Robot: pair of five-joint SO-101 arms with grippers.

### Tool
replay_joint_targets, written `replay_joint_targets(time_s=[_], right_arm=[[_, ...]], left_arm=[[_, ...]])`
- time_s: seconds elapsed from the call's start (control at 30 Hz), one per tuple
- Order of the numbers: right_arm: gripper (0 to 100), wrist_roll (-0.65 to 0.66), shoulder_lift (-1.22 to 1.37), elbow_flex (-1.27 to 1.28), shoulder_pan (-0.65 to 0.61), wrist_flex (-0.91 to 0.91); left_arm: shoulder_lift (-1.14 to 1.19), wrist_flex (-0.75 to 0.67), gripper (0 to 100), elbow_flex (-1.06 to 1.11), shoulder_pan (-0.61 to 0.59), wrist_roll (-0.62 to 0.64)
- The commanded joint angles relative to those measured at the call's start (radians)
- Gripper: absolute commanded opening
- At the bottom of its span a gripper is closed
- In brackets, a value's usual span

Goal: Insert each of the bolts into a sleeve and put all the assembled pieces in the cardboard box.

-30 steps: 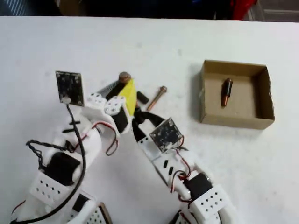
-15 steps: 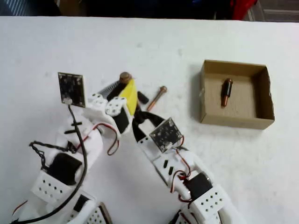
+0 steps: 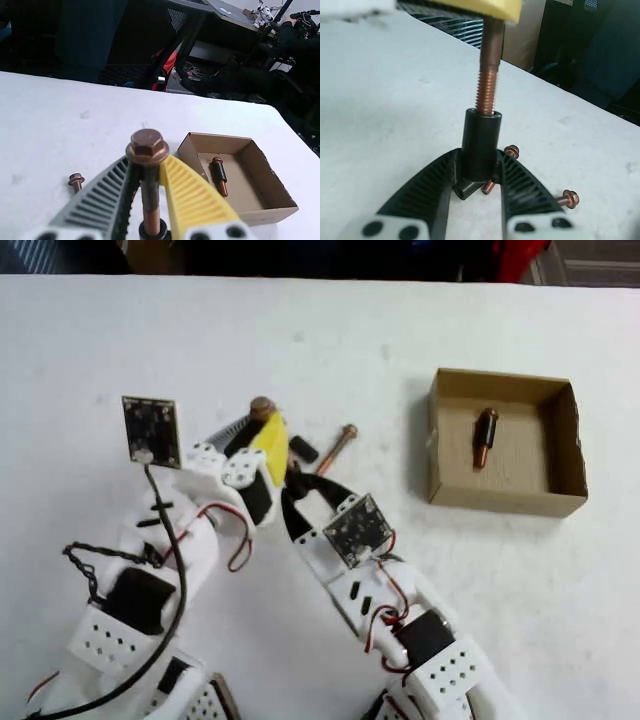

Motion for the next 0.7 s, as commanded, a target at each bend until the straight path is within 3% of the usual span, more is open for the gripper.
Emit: replay_joint_targets(time_s=[0.0, 0.27, 0.43, 0.67], right_arm=[[1.7, 0.008, -0.018, -0.052, -0.001, -0.038], [1.7, 0.008, -0.018, -0.057, -0.001, -0.074], [1.7, 0.008, -0.010, -0.057, -0.001, -0.087], [1.7, 0.009, -0.016, -0.054, 0.001, -0.082]], left_arm=[[-0.033, -0.034, 2, -0.018, -0.008, 0.006], [-0.035, -0.023, 2, -0.011, 0.002, 0.008], [-0.035, 0.057, 2, -0.020, 0.074, 0.006], [-0.035, 0.100, 2, -0.020, 0.076, 0.006]])
